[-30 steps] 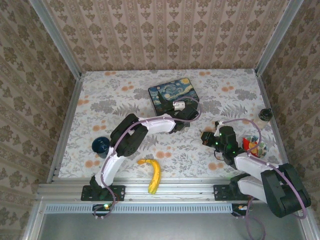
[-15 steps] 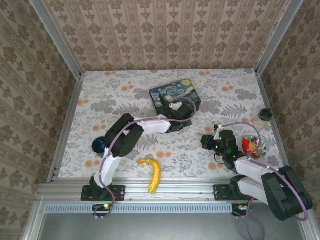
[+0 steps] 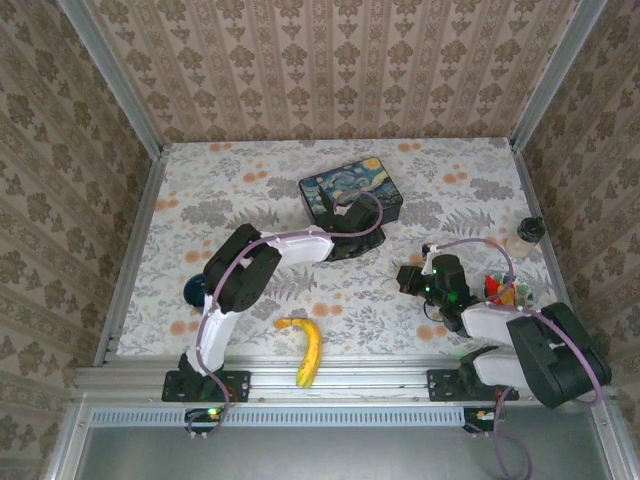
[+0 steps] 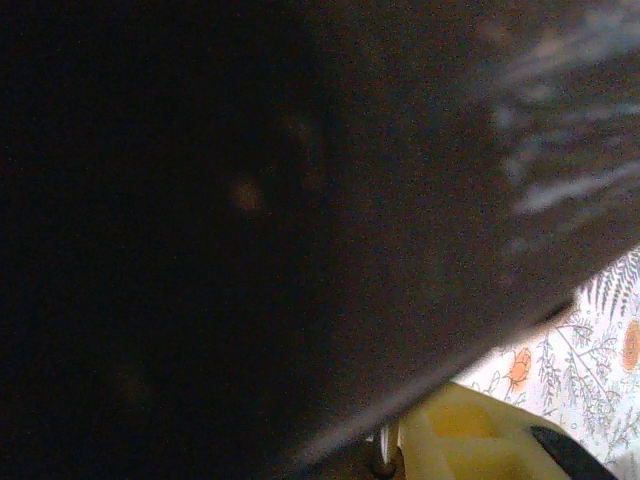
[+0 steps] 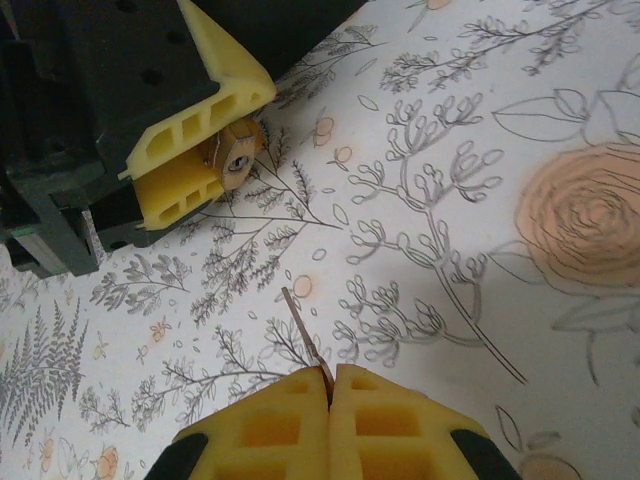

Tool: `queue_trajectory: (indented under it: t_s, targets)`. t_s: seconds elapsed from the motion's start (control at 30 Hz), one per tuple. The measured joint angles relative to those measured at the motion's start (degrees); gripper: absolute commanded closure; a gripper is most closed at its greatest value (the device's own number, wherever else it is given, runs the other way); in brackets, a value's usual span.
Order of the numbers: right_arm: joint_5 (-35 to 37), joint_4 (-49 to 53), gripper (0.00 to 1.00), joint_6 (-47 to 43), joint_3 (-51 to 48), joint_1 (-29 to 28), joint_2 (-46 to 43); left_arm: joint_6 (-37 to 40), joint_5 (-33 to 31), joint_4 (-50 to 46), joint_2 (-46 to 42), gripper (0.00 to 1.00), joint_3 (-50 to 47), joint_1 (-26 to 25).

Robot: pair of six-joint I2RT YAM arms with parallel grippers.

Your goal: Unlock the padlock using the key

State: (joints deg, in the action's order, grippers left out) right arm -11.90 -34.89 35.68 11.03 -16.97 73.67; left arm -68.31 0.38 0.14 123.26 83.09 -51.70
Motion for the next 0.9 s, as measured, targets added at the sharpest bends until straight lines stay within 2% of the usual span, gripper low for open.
queue_trajectory:
  t_s: [0.53,0.9]
  targets:
    - [-0.9,-10.6,1.0,0.1,7.0,-0.6,17.0,-1.2,0.7,0.8,0.0,1.0,-0.2,0.1]
    - [-1.1,-14.3,1.0,0.1,7.8,-0.6,19.1,-1.7,1.5,1.5,0.0,1.0,-0.2,0.4]
